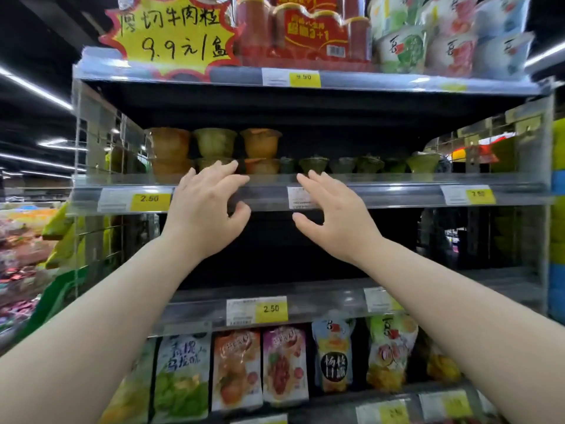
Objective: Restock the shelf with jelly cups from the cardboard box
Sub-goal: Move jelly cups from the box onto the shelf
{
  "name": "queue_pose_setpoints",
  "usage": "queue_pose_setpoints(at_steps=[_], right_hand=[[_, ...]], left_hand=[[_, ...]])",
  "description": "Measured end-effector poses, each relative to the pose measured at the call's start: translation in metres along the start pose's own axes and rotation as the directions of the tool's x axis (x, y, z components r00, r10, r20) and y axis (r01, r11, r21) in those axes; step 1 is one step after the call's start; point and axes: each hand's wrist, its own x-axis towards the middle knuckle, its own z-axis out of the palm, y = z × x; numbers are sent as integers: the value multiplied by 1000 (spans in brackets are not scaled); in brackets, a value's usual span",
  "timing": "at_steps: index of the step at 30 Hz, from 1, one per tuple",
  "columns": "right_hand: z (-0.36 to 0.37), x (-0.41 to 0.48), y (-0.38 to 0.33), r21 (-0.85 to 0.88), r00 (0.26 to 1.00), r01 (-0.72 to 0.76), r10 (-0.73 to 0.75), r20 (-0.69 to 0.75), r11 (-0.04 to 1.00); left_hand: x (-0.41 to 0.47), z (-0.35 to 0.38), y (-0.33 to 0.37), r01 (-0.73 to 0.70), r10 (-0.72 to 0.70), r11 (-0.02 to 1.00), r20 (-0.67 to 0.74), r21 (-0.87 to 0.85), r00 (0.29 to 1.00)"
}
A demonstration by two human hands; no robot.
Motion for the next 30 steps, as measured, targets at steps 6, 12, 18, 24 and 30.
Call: queue_pose_setpoints(at_steps=[6,12,18,24,30], right_hand=[[-12,-51,-26,31,998,-21,19,64,999],[-10,-116,-64,140,976,-28,-3,216,990],[2,-198,-97,224,928,-99,8,373,970],[33,-265,-138,216,836,-168,22,549,962],[91,-322,-189,175,708,-242,50,705,954]], left_hand=[[-65,-35,16,161,-174,983,184,86,967],[-150,-74,44,348,-384,922,312,168,869],[-250,-110,71,456,-519,855,424,248,742],[-349,-129,70,535,-623,776,539,335,567],[-448,-131,39,601,-677,699,627,387,385]])
